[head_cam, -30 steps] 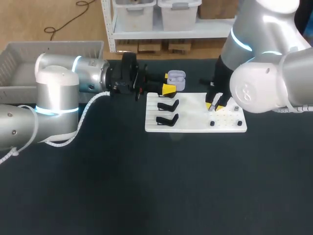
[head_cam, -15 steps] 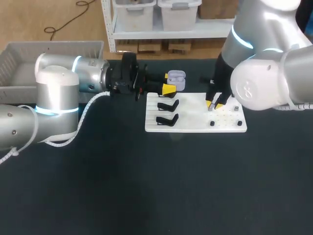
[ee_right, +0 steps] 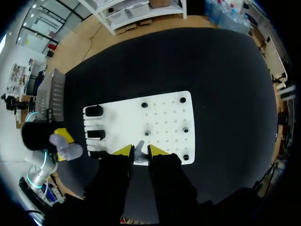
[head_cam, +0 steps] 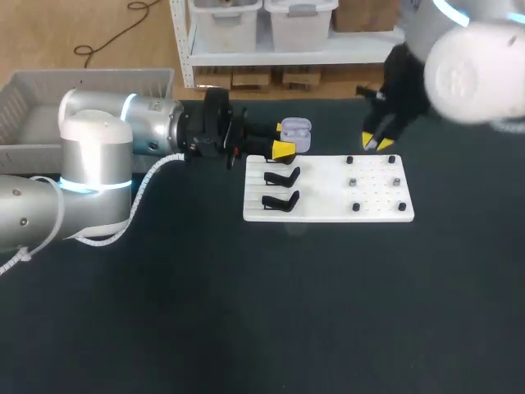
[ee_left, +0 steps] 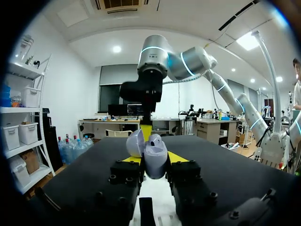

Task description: Pick up each earbud case from the left stands, insert the matching earbuds, close the lid, and place the case in the box.

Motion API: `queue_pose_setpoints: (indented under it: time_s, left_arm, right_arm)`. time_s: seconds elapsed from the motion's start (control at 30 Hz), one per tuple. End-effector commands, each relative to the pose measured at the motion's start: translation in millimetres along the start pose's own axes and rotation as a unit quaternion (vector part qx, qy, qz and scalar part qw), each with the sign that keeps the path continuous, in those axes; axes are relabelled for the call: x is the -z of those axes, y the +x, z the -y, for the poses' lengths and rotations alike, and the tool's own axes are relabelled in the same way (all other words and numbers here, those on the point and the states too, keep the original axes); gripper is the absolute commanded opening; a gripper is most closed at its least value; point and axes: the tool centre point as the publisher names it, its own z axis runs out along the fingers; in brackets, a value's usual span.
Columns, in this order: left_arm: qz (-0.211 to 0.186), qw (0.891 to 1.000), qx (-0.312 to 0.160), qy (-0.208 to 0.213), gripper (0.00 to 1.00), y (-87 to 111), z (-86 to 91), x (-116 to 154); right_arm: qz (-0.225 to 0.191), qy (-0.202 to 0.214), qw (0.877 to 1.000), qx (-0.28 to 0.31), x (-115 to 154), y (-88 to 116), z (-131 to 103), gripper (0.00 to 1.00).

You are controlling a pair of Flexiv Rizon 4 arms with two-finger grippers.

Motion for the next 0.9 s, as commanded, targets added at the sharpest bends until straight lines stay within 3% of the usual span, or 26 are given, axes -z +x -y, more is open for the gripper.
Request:
queue_pose_setpoints:
  time_s: [0.03, 0.17, 0.33, 0.9]
  left_arm:
    - [-0.001, 1.000, 0.000, 0.000, 0.00, 0.0, -0.1, 0.0]
    - [-0.001, 1.000, 0.000, 0.000, 0.00, 0.0, -0.1, 0.0]
    - [-0.001, 1.000, 0.000, 0.000, 0.00, 0.0, -0.1, 0.0]
    - [-0.001, 1.000, 0.000, 0.000, 0.00, 0.0, -0.1, 0.0]
  right_arm:
    - [-0.039, -0.005, 0.999, 0.027, 46.0, -8.9, -10.2, 0.00]
    - [-0.059, -0.011, 0.995, 0.074, 72.6, -7.9, -28.9, 0.00]
    - [-0.079, -0.017, 0.992, 0.099, 83.9, -4.7, -45.9, 0.00]
    - [-0.079, -0.017, 0.992, 0.099, 83.9, -4.7, -45.9, 0.00]
